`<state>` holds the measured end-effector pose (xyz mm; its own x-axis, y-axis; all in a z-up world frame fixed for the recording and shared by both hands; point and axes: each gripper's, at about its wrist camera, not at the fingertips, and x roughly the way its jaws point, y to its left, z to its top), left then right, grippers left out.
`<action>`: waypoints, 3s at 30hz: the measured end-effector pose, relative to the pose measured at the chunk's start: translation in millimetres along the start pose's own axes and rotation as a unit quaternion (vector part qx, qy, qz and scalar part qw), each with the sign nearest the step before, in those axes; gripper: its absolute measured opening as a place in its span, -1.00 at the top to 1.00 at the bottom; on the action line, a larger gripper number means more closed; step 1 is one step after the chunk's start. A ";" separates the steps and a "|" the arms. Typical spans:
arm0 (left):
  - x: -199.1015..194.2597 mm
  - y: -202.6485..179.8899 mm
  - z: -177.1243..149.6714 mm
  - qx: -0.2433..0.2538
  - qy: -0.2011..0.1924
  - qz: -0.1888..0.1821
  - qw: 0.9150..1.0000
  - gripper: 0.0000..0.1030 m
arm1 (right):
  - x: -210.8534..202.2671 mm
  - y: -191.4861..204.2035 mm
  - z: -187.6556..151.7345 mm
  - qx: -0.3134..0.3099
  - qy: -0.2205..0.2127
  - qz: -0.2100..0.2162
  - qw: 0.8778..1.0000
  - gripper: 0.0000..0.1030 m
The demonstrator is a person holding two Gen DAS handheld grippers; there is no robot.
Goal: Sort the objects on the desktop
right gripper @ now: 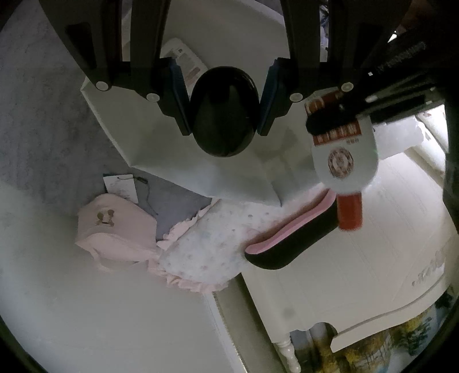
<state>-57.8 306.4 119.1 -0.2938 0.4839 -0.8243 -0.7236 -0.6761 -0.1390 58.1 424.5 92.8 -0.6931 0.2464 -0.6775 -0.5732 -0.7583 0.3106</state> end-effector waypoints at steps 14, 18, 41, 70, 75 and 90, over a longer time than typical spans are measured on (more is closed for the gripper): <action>-19.6 17.0 -4.6 -0.025 -0.053 -0.006 0.998 -0.55 | -8.9 -8.5 3.4 0.039 -0.023 -0.012 0.999 -0.49; -21.6 19.3 -5.2 -0.026 -0.055 -0.009 0.998 -0.55 | -9.8 -7.1 3.8 0.035 -0.023 -0.014 0.999 -0.49; -94.6 123.5 -131.0 -0.081 -0.068 0.124 0.987 -0.56 | -34.6 102.5 -27.1 -0.136 -0.062 0.155 0.977 -0.49; -97.4 235.4 -348.0 -0.277 -0.024 0.157 0.948 -0.56 | 28.5 211.9 -204.1 -0.446 0.153 0.228 0.852 -0.38; -82.4 232.0 -350.7 -0.291 -0.016 0.159 0.943 -0.56 | 60.0 209.7 -235.2 -0.454 0.190 0.217 0.843 0.45; -64.5 215.4 -326.5 -0.275 -0.017 0.163 0.947 -0.56 | 82.7 210.9 -254.6 -0.446 0.211 0.222 0.841 0.44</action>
<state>9.2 -51.9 -36.8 -0.4730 0.2101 -0.8556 -0.1588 -0.9756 -0.1518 -8.8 131.3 -67.5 -0.4279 -0.2749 -0.8610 0.3880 -0.9163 0.0997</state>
